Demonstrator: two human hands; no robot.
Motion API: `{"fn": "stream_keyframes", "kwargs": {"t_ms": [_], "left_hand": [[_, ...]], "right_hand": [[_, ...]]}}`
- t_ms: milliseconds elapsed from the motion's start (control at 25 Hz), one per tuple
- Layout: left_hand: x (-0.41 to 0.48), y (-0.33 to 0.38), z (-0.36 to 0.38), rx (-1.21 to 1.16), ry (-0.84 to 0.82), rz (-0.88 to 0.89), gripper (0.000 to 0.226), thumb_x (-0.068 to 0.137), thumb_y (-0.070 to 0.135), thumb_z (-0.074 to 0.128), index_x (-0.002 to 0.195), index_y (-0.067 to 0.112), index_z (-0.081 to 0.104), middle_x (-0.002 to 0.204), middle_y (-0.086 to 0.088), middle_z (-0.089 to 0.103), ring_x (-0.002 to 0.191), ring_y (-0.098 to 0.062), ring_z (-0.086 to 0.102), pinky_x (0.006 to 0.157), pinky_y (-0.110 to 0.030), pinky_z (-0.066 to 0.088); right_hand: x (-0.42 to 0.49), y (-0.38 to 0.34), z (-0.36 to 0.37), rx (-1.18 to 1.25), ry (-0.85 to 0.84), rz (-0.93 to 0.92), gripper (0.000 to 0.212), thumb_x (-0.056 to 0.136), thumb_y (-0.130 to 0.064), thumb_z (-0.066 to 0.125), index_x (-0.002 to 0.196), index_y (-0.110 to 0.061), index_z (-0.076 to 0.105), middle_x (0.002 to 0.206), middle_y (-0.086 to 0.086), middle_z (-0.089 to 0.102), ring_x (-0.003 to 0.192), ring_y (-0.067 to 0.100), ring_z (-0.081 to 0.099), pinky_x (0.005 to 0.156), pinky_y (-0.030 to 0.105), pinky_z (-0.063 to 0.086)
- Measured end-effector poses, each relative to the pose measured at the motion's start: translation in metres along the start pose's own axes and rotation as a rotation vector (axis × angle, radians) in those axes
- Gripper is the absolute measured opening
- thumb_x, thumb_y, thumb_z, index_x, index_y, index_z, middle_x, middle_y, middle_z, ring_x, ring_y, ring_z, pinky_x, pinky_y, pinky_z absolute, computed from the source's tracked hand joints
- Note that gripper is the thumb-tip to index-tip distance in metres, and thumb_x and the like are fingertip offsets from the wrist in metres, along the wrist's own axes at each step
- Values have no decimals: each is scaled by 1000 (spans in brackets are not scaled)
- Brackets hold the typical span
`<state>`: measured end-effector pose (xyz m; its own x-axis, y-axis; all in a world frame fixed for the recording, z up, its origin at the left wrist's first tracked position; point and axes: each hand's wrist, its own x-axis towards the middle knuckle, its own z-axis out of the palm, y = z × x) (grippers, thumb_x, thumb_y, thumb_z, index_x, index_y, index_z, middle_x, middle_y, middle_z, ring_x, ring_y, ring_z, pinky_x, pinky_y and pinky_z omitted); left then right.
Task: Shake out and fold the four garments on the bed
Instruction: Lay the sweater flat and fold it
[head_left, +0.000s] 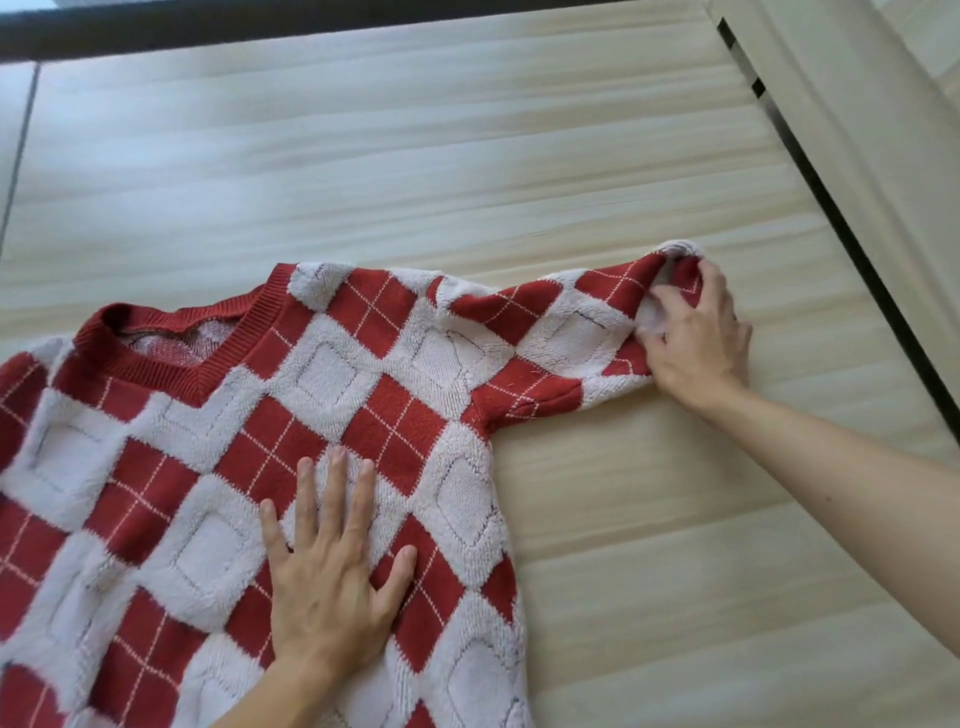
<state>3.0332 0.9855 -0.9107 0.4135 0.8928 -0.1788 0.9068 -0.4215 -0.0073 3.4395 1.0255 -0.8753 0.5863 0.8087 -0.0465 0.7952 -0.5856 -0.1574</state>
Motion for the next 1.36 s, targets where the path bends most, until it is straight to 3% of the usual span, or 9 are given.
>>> {"fn": "stream_keyframes", "kwargs": {"t_ms": [120,240,360,440,600,800,920,1120,1360], "left_hand": [[0,0,2,20,29,9,92,91,71,23,160,11,22,171,-10,9,157,-35,9,119,-69,13],[1,0,1,0,30,8,92,88,69,30,159,10,24,170,-10,10,156,-35,11,118,-70,14],[0,2,0,-13,23,4,93,87,68,33,159,10,25,170,-10,9,156,-36,11,118,-70,14],[0,2,1,-8,27,6,94,87,69,32,159,10,24,170,-11,9,156,-36,10,118,-70,14],[1,2,-1,-17,5,21,93,89,72,31,161,15,17,171,-9,4,157,-34,3,121,-67,9],[31,3,-24,-190,118,21,83,85,76,38,144,18,45,149,-5,38,138,-33,38,113,-52,30],[105,32,-45,-236,95,130,95,85,85,25,159,26,22,167,-7,15,154,-36,10,121,-59,16],[149,93,-22,-40,-45,154,111,68,101,2,156,38,-24,164,-7,-28,151,-38,-26,111,-78,-10],[150,93,-24,-65,-59,145,104,71,98,-4,154,40,-26,163,-6,-31,150,-38,-27,112,-76,-14]], "right_hand": [[43,26,-21,-67,-12,89,29,88,-7,61,115,-14,70,129,16,45,124,37,45,96,50,48],[71,46,-45,-401,69,256,36,82,-14,65,117,-11,67,135,21,43,131,37,38,113,53,33],[58,12,-36,-119,191,-169,51,85,-32,47,128,-9,61,147,23,42,139,39,37,118,58,23],[32,-20,-8,-15,-28,-366,70,92,-60,37,146,-18,46,161,17,29,150,33,24,122,58,13],[8,-21,38,-83,-244,-188,103,78,-94,12,159,-33,-10,167,2,-23,153,19,-23,119,63,-13],[23,-4,32,-121,-290,-167,115,67,-101,7,156,-33,-21,163,2,-31,150,21,-29,117,67,-14],[16,8,31,-80,-222,-159,111,74,-96,10,159,-28,-14,167,5,-22,153,22,-21,120,61,-14],[-8,49,34,-19,188,167,88,95,-69,28,161,-15,7,169,13,-2,156,31,-3,122,59,-3],[17,59,11,280,77,753,102,75,-66,70,150,-9,30,159,21,29,149,41,21,122,54,11]]}}
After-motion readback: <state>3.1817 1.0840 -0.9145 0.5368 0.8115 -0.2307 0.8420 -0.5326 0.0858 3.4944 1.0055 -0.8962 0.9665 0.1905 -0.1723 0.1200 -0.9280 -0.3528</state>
